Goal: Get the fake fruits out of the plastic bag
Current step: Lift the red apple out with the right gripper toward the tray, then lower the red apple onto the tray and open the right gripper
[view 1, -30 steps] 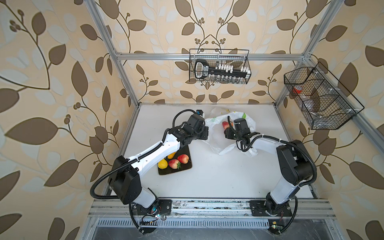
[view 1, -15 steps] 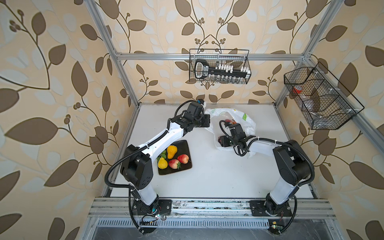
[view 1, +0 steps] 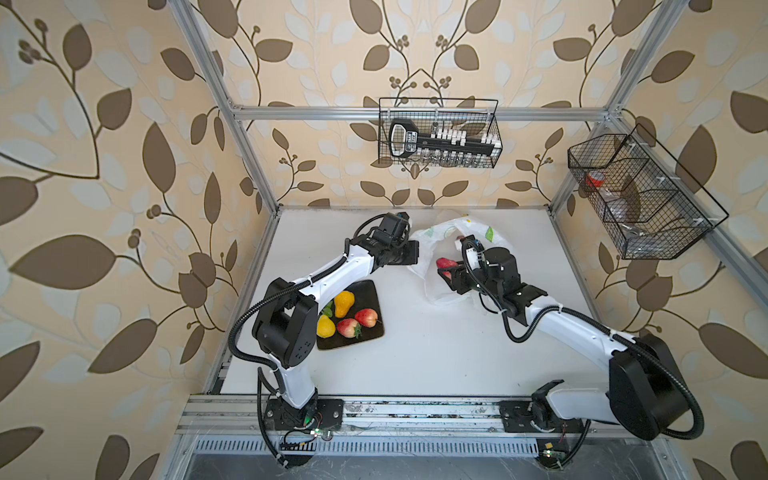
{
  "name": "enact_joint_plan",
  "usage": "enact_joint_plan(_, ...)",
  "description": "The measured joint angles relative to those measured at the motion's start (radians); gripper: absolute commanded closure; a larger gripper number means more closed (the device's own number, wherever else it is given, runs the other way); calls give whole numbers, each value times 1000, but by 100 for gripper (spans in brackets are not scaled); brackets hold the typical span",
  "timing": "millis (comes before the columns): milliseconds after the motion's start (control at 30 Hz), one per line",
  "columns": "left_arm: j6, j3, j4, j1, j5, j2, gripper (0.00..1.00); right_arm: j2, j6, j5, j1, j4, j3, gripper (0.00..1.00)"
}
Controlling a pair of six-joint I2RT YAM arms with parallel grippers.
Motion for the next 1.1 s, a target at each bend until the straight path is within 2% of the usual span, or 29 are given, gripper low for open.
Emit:
enact_joint_plan(33,3,-2,-6,0,4,0,56,-19,0,-19,0,-3,-3,46)
enact_joint_plan(67,7,-2,-8,0,9,0,46,-37,0,-37,0,-7,-4,47)
enact_joint_plan(133,13,-1,-13,0,19,-3,32,-74,0,-76,2,-21,-4,47)
enact_joint_plan(367,39,4,-58,0,21,-84,8,-185,0,-158,87,-105,-4,47)
enact_joint_plan(500,58,4,-83,0,0,-209,3,-202,0,-160,206,-142,-4,47)
enact_joint_plan(667,69,3,-121,0,-132,-396,2,-100,5,-100,372,-150,18,49)
enact_joint_plan(800,36,-12,-174,2,-348,-545,3,101,28,0,462,-129,117,52)
enact_joint_plan(933,-35,-90,-238,9,-535,-684,3,308,81,105,502,-96,263,52)
enact_joint_plan(1100,-134,-212,-338,13,-638,-804,4,499,154,205,504,-89,422,51)
